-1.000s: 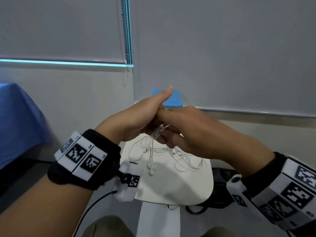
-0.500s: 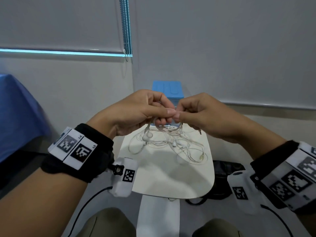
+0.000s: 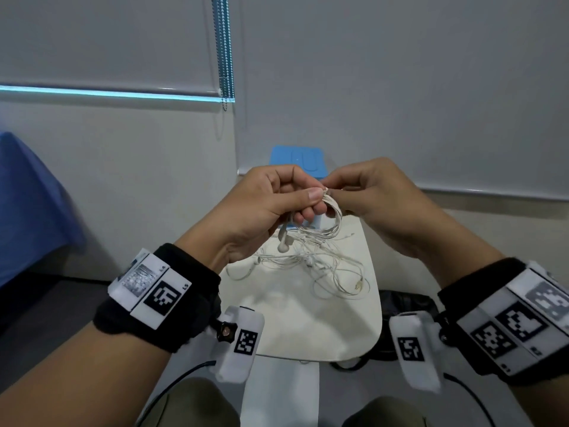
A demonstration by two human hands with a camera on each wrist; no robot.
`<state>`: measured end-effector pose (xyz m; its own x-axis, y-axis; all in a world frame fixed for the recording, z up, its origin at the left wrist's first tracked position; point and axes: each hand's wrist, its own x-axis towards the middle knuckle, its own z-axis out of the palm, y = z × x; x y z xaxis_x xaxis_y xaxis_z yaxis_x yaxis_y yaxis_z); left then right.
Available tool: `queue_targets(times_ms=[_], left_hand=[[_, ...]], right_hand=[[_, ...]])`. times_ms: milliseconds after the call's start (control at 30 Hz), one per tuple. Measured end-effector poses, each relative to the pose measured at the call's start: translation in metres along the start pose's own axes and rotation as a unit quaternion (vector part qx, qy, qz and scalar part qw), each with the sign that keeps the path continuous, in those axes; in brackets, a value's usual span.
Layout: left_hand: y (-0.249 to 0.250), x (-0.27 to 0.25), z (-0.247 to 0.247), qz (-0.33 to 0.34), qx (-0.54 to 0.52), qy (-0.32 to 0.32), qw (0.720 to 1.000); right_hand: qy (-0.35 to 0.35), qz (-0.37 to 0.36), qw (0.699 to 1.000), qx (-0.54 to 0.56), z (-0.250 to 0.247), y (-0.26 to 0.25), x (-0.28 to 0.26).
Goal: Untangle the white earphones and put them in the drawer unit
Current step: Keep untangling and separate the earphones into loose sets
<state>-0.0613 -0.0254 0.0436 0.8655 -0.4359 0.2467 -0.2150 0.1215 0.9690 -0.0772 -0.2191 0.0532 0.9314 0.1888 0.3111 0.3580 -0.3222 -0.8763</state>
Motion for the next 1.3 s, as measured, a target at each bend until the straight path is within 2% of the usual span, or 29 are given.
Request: queue_targets(times_ms=[67, 200, 433, 500, 567, 667, 767, 867, 933, 1000, 1067, 1167, 1233, 1300], left_hand=[[-0.003, 0.001, 0.002, 0.016, 0.015, 0.023, 1.0], [-0.007, 0.003, 0.001, 0.039, 0.033, 0.053, 0.997], [0.0, 0.0, -0.003, 0.052, 0.062, -0.001, 0.997], [0.001, -0.002, -0.004, 0.059, 0.067, -0.022, 0.996], [0.002, -0.002, -0.005, 0.072, 0.095, -0.023, 0.993], [0.004, -0.001, -0.006, 0.075, 0.148, -0.013, 0.986], [0.004, 0.002, -0.004, 0.059, 0.191, 0.008, 0.98], [0.004, 0.005, -0.003, 0.044, 0.217, 0.032, 0.975], [0.002, 0.007, -0.007, 0.026, 0.226, 0.05, 0.973], [0.002, 0.007, -0.01, -0.001, 0.233, 0.034, 0.972], [0.005, 0.005, -0.011, -0.022, 0.22, -0.009, 0.975], [0.008, 0.002, -0.007, -0.023, 0.147, -0.046, 0.988], [0.007, 0.001, -0.005, -0.004, 0.106, -0.035, 0.994], [0.004, 0.0, -0.003, 0.015, 0.079, -0.02, 0.997]], right_hand=[[0.013, 0.056, 0.992, 0.112, 0.005, -0.001, 0.0], [0.002, 0.136, 0.945, 0.297, 0.013, -0.009, 0.0], [-0.05, 0.161, 0.914, 0.368, 0.014, -0.015, -0.003], [-0.073, 0.145, 0.922, 0.353, 0.011, -0.019, -0.004], [-0.081, 0.121, 0.944, 0.297, 0.01, -0.02, -0.005], [-0.083, 0.078, 0.984, 0.137, 0.007, -0.021, -0.007], [-0.072, 0.03, 0.996, -0.053, 0.006, -0.027, -0.008], [-0.039, -0.001, 0.977, -0.209, 0.005, -0.032, -0.008], [-0.024, -0.01, 0.954, -0.297, 0.002, -0.035, -0.008], [-0.005, -0.04, 0.927, -0.372, -0.004, -0.037, -0.006], [0.021, -0.078, 0.903, -0.421, -0.008, -0.036, -0.004], [0.061, -0.119, 0.902, -0.411, -0.005, -0.025, 0.0], [0.095, -0.117, 0.932, -0.329, -0.001, -0.016, 0.001], [0.099, -0.065, 0.976, -0.183, 0.004, -0.011, 0.001]])
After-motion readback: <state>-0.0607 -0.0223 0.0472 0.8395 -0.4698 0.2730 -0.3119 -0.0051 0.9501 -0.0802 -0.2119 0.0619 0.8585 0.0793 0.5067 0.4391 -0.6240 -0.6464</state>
